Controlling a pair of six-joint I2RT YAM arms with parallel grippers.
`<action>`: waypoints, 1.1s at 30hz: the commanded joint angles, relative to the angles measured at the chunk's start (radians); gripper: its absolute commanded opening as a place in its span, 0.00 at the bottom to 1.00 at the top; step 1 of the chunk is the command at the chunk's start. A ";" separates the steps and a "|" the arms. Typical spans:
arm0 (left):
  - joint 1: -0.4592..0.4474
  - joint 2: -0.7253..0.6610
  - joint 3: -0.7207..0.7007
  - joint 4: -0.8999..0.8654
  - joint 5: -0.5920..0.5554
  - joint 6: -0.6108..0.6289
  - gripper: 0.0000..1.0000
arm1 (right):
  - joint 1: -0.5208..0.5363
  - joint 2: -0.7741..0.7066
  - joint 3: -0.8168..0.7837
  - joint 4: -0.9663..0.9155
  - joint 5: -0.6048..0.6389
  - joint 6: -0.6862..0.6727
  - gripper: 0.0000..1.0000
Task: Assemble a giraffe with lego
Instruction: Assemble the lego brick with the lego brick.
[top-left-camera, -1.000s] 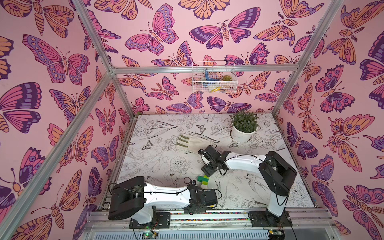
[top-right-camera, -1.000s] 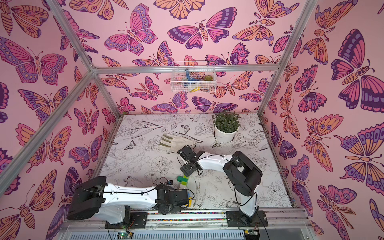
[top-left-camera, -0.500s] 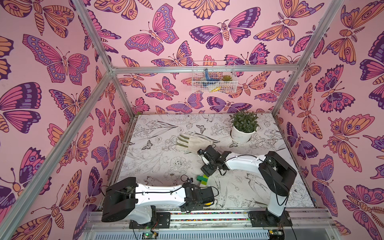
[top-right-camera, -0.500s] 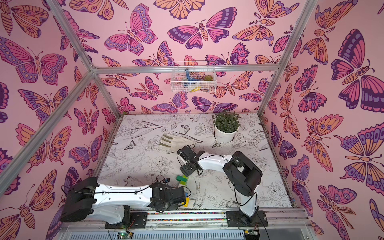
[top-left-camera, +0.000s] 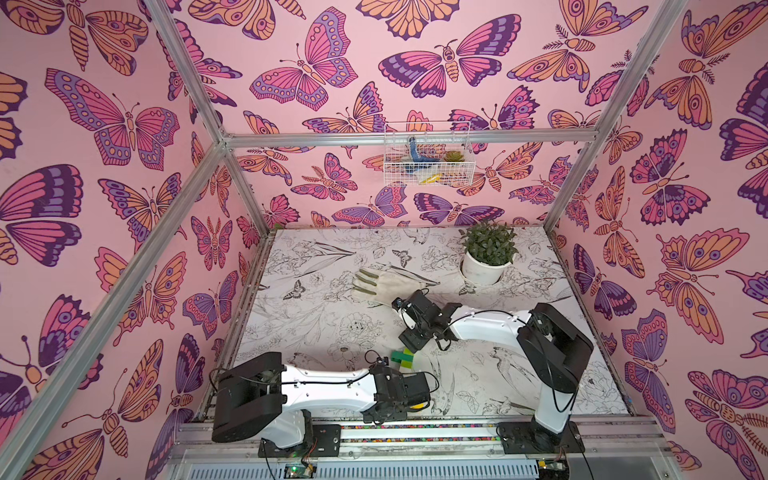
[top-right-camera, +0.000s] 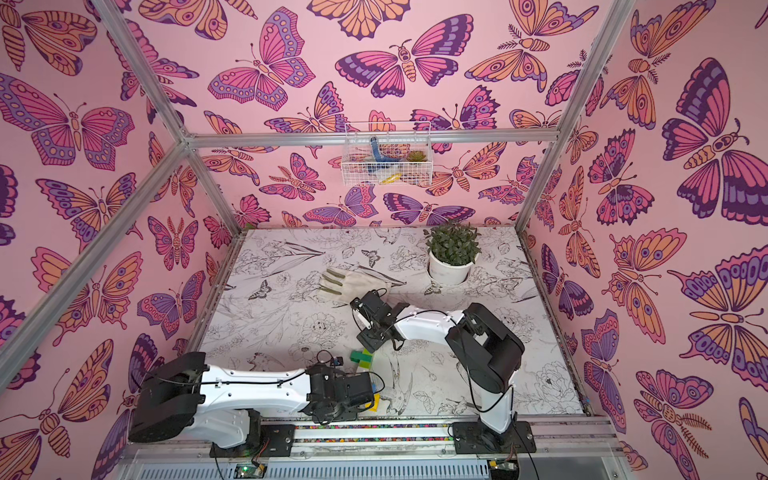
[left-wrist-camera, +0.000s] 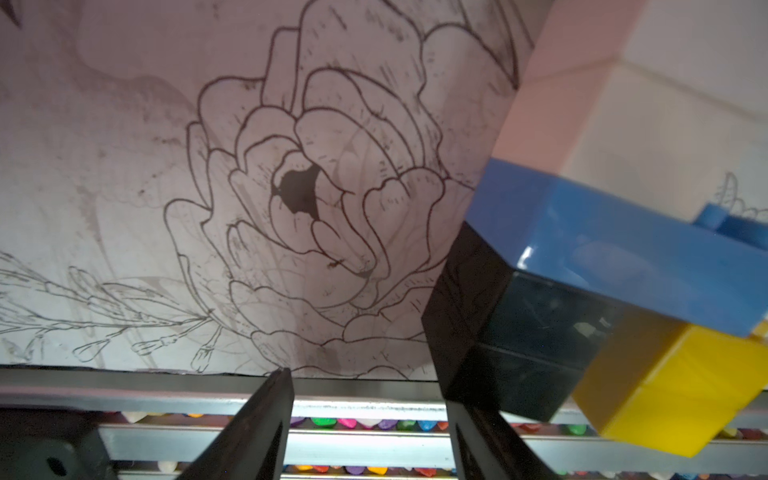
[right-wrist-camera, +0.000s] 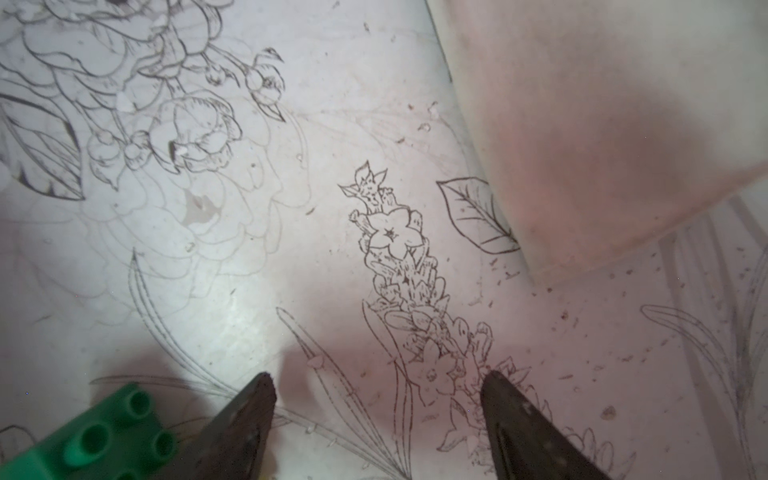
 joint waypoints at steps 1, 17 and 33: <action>0.054 0.027 0.026 0.120 -0.167 0.000 0.64 | 0.074 0.034 -0.035 -0.154 -0.121 -0.034 0.82; 0.070 0.011 0.040 0.136 -0.148 0.016 0.65 | -0.043 -0.068 -0.006 -0.129 -0.143 0.063 0.91; -0.078 -0.344 0.152 -0.496 -0.379 -0.129 1.00 | -0.167 -0.773 -0.230 -0.213 0.134 0.180 0.99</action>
